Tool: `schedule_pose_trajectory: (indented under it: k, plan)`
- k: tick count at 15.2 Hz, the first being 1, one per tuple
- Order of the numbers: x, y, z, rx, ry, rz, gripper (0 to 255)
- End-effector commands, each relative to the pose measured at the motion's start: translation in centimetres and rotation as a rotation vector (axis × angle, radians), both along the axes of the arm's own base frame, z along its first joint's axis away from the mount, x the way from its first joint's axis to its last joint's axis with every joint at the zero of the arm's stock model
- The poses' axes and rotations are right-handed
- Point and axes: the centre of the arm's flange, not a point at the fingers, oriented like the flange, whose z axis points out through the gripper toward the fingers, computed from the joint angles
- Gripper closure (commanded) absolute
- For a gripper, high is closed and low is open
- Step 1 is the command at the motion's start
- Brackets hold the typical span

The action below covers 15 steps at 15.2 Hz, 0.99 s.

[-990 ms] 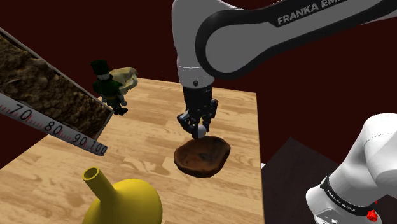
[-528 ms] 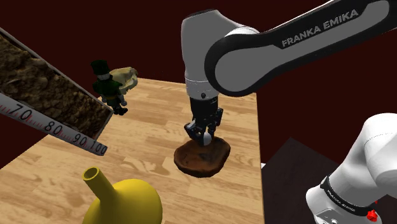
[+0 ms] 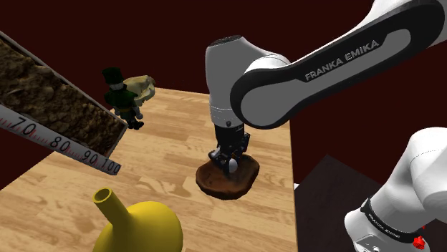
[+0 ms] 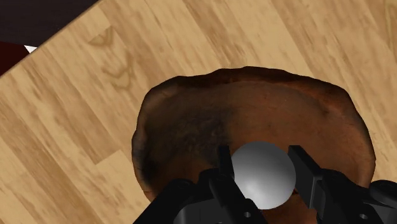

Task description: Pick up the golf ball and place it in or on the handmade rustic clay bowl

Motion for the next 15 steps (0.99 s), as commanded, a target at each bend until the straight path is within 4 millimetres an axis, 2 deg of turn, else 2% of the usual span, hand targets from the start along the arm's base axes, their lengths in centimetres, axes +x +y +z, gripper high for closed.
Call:
schedule_pose_trajectory:
  k: [1,7,8,13,15]
  plan:
    - [0.0,-0.1,-0.4,0.0,-0.001,0.0,255]
    - [0.0,-0.1,-0.4,0.0,0.0,0.0,255]
    - [0.0,-0.1,-0.4,0.0,0.0,0.0,0]
    - [0.0,-0.1,-0.4,0.0,0.0,0.0,0]
    - [0.3,-0.1,2.3,0.0,-0.001,0.0,0]
